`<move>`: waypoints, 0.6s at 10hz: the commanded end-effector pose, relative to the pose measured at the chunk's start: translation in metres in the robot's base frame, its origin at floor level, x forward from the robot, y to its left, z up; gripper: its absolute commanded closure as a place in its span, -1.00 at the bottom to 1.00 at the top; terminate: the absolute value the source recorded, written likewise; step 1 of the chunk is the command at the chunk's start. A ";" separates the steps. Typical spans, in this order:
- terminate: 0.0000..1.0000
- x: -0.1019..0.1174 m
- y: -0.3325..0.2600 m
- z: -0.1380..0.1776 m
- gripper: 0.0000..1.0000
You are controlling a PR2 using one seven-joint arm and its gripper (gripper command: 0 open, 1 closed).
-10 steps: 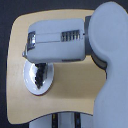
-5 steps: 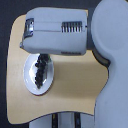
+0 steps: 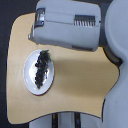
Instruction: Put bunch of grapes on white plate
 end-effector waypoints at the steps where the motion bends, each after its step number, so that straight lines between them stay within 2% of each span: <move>1: -1.00 0.018 -0.131 0.047 -1.00; 6: -1.00 0.001 -0.231 0.060 -1.00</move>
